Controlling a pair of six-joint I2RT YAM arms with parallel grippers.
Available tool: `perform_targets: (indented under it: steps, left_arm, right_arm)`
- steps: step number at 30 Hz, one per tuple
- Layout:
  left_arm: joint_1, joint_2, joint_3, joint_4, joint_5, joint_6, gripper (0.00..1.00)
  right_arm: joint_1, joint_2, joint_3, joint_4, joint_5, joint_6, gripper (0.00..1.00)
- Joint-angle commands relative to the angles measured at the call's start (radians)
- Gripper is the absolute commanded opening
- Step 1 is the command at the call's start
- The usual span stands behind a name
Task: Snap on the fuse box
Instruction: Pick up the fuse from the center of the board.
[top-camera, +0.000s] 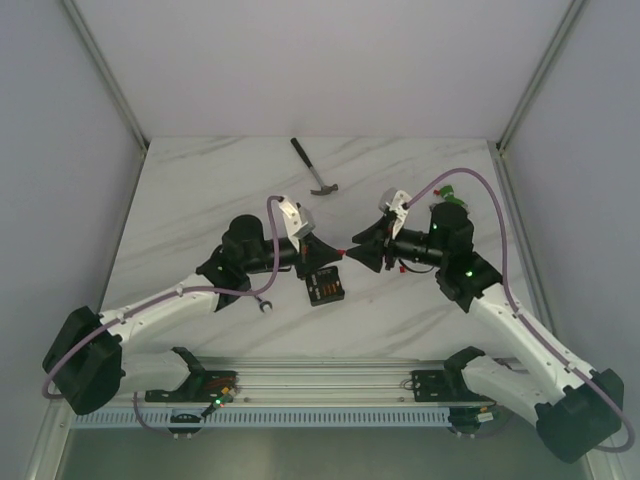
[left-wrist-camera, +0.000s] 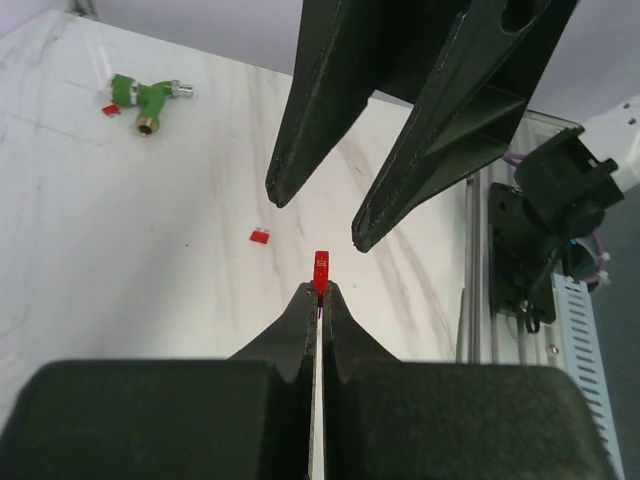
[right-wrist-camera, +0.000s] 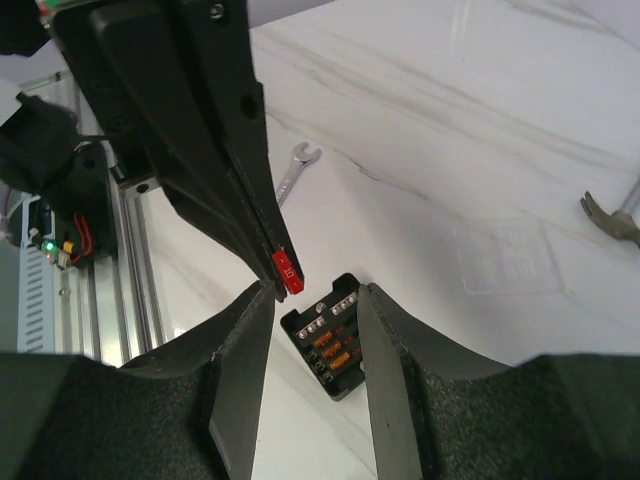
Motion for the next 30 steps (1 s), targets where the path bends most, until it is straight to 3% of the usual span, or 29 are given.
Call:
perform_targets:
  steps: [1,25,30]
  left_arm:
    - [0.004,0.003,0.039,-0.018,0.11,0.035,0.0]
    - [0.002,0.05,0.051,0.078,0.218,-0.043,0.0]
    - [0.003,0.054,0.054,0.081,0.225,-0.044,0.0]
  right_arm:
    - [-0.006,-0.025,0.021,-0.031,-0.115,-0.089,0.45]
    - [-0.005,0.011,0.044,-0.101,-0.248,-0.191,0.24]
    - [-0.006,0.016,0.048,-0.109,-0.26,-0.2,0.15]
